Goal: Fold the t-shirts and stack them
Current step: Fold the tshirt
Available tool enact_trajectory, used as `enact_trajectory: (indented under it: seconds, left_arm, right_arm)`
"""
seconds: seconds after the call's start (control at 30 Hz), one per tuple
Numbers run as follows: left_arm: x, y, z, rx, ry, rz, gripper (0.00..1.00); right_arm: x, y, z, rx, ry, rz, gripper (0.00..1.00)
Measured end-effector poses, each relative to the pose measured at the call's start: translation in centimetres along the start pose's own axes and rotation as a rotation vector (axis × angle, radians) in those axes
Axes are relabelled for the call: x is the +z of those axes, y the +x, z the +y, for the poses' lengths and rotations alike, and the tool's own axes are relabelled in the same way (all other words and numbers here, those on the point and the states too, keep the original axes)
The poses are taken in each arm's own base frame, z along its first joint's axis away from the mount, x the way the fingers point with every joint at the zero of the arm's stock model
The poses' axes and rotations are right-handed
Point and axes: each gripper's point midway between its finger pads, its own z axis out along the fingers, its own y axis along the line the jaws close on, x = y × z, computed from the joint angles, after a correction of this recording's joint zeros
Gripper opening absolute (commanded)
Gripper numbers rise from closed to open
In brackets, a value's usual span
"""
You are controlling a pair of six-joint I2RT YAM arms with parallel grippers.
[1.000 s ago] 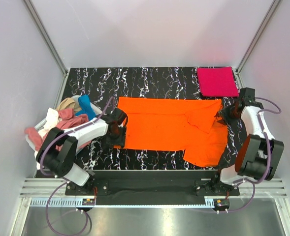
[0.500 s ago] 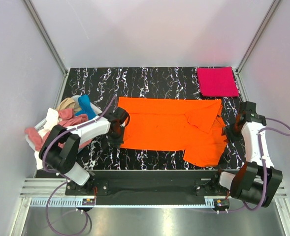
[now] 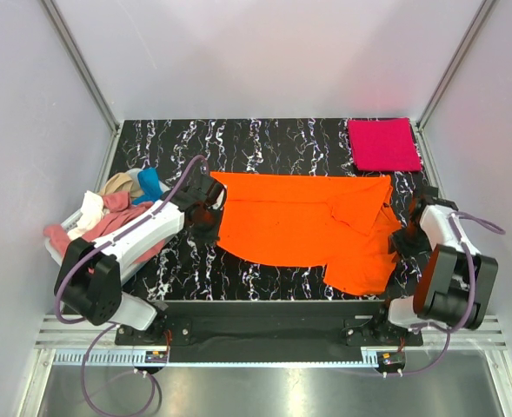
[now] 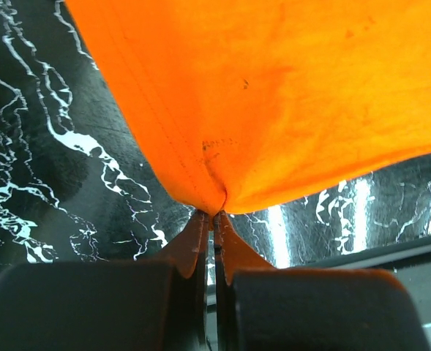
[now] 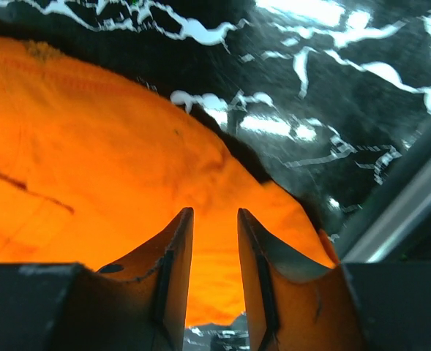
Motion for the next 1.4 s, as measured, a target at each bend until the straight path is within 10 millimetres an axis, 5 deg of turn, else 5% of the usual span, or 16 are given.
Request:
enact_trajectory:
  seconds: [0.3,0.43,0.53,0.77,1.4]
  left_arm:
    - [-0.1,0.3,-0.8,0.030,0.056,0.019,0.00]
    - [-0.1,0.3,-0.9,0.036,0.061,0.018,0.00]
    - [-0.1,0.3,-0.9,0.035,0.061,0.018,0.00]
    - [-0.1,-0.2,-0.8,0.020,0.055,0.018,0.00]
    - [2.4,-7.1,0.2,-0.092,-0.036,0.015,0.00]
  right_arm:
    - [3.8,0.6,0.2,-0.011,0.062,0.035,0.38]
    - [4.0,0.4,0.7,-0.021,0.061,0.040,0.09]
    - [4.0,0.3,0.9,-0.028,0.056,0.040,0.00]
    - [3.0,-0.7,1.5,-0.046,0.029,0.004,0.00]
    - [-1.5,-3.8,7.3,-0.106,-0.175,-0.047,0.00]
